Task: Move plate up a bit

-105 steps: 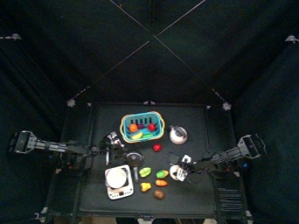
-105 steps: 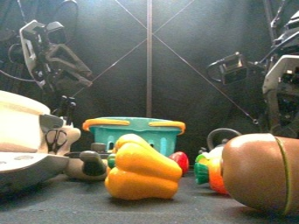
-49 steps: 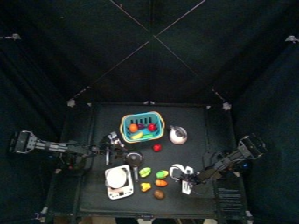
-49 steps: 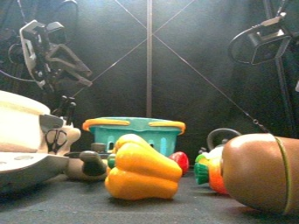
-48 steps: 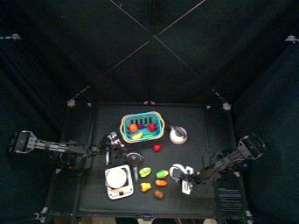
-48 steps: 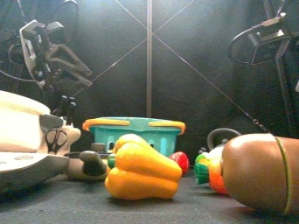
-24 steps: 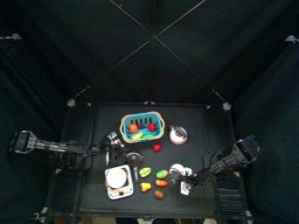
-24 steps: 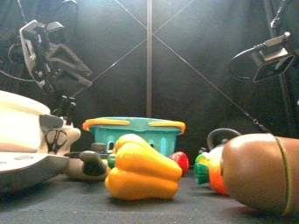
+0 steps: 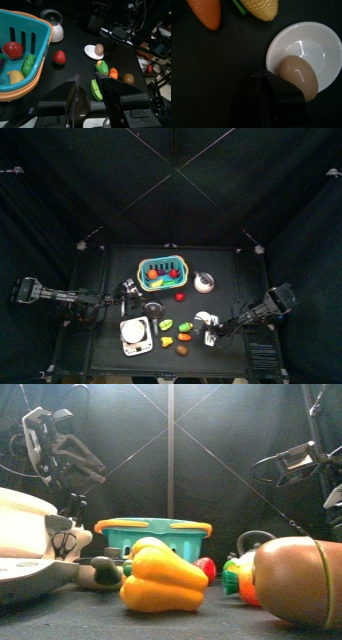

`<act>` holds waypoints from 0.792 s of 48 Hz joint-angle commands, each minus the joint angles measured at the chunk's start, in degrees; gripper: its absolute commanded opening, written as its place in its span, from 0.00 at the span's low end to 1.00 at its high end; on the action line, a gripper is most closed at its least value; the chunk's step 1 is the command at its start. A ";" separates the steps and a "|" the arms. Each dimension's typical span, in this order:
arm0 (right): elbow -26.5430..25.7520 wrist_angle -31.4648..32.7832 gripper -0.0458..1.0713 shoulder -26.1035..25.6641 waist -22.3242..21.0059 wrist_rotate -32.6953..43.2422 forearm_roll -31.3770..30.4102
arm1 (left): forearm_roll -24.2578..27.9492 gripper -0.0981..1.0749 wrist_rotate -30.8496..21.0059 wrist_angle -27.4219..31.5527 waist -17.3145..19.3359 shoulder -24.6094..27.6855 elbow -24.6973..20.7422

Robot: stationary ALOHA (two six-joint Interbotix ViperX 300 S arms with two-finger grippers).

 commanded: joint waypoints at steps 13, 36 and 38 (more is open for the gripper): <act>0.53 2.37 0.42 -0.88 -3.52 -0.18 -3.08 | 0.09 0.72 0.09 -0.09 -0.09 0.09 -0.53; 3.60 2.99 0.42 -3.52 -9.14 -0.18 -8.61 | 0.09 0.72 0.09 -0.09 0.35 0.09 -0.62; 3.78 2.99 0.42 -3.78 -9.76 -0.18 -9.05 | 0.09 0.72 0.09 -0.09 0.44 0.09 -0.53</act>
